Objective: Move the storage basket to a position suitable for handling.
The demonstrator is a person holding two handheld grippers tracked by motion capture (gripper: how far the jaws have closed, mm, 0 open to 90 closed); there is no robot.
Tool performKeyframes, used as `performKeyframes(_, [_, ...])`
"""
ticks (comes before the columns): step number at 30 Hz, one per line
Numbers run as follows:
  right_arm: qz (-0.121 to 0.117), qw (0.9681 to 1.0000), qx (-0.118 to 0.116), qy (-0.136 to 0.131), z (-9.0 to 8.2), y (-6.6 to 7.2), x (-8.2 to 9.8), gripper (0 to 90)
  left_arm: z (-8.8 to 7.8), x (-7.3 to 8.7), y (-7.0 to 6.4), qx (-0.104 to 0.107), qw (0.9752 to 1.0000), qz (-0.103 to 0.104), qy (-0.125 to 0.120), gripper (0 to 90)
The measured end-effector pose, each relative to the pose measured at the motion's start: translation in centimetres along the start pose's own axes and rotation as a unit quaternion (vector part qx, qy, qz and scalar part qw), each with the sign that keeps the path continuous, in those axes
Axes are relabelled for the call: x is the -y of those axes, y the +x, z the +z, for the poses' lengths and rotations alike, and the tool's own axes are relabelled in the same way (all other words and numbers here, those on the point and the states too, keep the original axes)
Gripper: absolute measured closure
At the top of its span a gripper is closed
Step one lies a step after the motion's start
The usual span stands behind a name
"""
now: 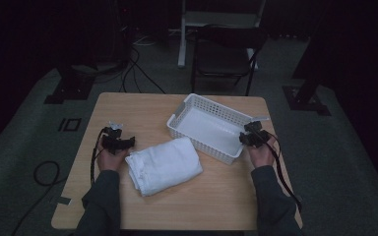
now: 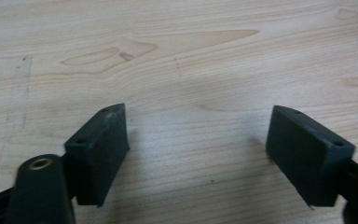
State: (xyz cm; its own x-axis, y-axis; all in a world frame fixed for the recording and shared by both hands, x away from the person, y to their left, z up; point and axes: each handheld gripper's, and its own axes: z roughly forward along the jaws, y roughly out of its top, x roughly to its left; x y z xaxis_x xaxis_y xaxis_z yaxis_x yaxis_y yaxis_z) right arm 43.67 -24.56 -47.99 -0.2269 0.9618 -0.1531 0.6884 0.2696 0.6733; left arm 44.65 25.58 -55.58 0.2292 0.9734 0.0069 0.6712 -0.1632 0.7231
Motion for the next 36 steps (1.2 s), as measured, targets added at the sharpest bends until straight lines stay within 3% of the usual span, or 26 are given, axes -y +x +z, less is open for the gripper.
performKeyframes(6, [0.0,0.9999,-0.003,-0.012,1.7,-0.5,-1.6,59.2,-0.1,-0.1,-0.2,0.004,1.0,0.002,-0.004,30.0])
performKeyframes(9, [0.003,0.9998,-0.011,-0.017,2.7,-0.6,-2.6,60.4,-0.3,-0.3,-0.4,0.001,1.0,-0.002,0.005,39.5])
performKeyframes(13, [0.013,0.9994,-0.03,-0.012,2.7,-0.3,-2.7,48.7,-0.6,-0.3,-0.5,0.013,0.9998,-0.003,0.014,45.0])
performKeyframes(15, [0.007,0.9999,0.005,-0.007,2.0,0.4,-2.1,40.4,-0.9,-0.3,-0.4,0.017,0.9996,-0.011,0.018,46.1])
performKeyframes(18, [0.005,0.9999,0.003,-0.011,0.8,1.0,-1.0,39.5,-1.8,-0.3,-0.4,0.021,0.9996,-0.013,0.013,46.5])
performKeyframes(23, [0.009,0.999,-0.043,-0.003,0.0,1.9,0.2,53.0,-3.9,-0.7,-0.7,0.023,0.9995,-0.009,-0.02,46.1])
performKeyframes(29, [0.013,0.9992,-0.036,-0.009,0.9,2.0,-0.6,58.5,-5.8,-0.7,-1.0,0.04,0.9979,-0.017,-0.048,43.3])
performKeyframes(36, [-0.011,0.9986,-0.048,-0.021,2.9,2.1,-2.6,62.5,-6.8,-0.7,-1.8,0.05,0.997,-0.005,-0.058,42.3])
